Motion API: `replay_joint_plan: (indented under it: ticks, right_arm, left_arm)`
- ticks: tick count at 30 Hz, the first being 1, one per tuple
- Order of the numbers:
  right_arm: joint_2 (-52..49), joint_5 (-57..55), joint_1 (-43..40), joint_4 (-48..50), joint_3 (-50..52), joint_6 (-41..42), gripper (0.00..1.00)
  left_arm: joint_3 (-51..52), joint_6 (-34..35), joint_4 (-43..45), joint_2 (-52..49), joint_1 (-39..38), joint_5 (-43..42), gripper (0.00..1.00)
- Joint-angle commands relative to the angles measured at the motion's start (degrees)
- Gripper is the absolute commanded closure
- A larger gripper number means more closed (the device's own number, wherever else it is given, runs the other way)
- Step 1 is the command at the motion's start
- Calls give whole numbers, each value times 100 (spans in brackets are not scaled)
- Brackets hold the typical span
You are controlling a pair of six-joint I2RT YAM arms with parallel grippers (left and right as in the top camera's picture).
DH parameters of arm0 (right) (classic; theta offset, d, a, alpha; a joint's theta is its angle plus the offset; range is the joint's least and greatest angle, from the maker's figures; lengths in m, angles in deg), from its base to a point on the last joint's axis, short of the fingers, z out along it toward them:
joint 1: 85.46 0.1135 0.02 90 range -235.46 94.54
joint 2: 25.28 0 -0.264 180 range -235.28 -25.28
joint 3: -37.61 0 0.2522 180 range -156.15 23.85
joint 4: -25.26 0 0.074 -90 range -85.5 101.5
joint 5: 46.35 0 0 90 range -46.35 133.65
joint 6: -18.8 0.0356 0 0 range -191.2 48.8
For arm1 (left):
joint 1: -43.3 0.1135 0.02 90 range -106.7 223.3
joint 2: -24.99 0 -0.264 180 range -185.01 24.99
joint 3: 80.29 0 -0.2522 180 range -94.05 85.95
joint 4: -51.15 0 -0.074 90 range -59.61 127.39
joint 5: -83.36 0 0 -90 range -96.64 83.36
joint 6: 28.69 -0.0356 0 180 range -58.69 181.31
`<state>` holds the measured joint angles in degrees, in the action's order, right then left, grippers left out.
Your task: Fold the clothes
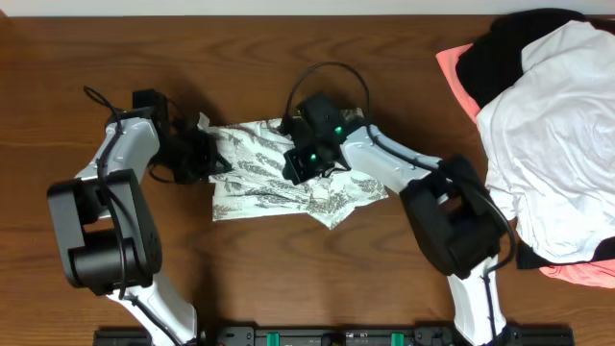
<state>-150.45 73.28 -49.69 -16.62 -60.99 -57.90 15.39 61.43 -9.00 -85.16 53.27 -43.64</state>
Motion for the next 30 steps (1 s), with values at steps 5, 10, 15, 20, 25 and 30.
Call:
replay_joint_plan:
  ticks: [5, 10, 15, 20, 25, 30]
  right_arm:
    - [-533, -328, -28, -15, 24, 511, 99]
    - [-560, -127, 61, 61, 13, 511, 99]
    - [-555, 503, 129, 223, -50, 516, 97]
    - [-354, 852, 127, 195, -267, 514, 92]
    - [332, 682, 28, 195, -518, 509, 92]
    - [1016, -363, -164, 133, -592, 758, 94]
  left_arm:
    - [20, -35, -350, 1027, 24, 39, 94]
    - [20, -33, -127, 1998, 24, 48, 94]
    - [20, -31, -142, 2524, 24, 457, 94]
    - [20, -31, -240, 2636, 24, 568, 94]
    - [20, -33, -240, 2634, 24, 682, 94]
    - [20, -31, -240, 2634, 24, 774, 94]
